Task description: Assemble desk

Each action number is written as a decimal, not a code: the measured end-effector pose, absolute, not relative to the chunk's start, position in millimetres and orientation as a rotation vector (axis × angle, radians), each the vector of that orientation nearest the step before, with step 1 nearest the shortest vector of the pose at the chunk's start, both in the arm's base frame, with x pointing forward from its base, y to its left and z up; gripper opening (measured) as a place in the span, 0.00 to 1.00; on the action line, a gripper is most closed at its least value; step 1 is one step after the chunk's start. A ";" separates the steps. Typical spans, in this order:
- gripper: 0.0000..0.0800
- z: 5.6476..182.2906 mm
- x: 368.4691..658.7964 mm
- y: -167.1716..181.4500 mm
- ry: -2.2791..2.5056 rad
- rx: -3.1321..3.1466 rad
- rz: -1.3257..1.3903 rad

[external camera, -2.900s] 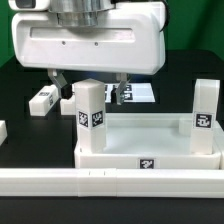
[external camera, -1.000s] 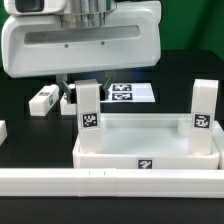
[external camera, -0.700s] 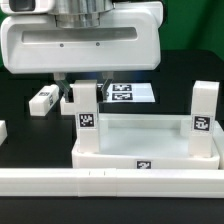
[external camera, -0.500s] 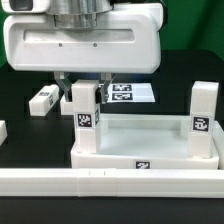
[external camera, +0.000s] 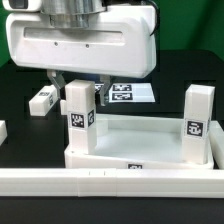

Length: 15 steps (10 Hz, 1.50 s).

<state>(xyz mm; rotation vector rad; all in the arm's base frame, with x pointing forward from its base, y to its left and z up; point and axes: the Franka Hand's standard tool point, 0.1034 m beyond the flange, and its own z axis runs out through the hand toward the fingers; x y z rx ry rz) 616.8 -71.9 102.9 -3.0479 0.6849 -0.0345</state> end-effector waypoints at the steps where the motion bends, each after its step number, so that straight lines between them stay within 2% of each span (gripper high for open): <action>1: 0.69 102.8 616.7 -71.9 0.685 -3.048 -0.034; 2: 0.79 102.6 616.7 -71.7 0.684 -3.048 -0.034; 3: 0.81 102.5 616.8 -70.3 0.681 -3.049 -0.033; 5: 0.81 108.2 615.0 -65.9 0.701 -3.039 -0.038; 7: 0.81 123.0 596.1 -44.9 0.897 -2.968 -0.023; 8: 0.81 124.4 593.1 -36.9 0.918 -2.950 -0.022; 12: 0.81 121.3 591.0 -34.9 0.971 -2.935 -0.023; 15: 0.81 110.2 572.1 -17.5 1.112 -2.891 0.003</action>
Offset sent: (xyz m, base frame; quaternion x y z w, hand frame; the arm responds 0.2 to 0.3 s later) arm -0.0090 0.0020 0.0071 -0.0197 -0.0121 0.0080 0.9997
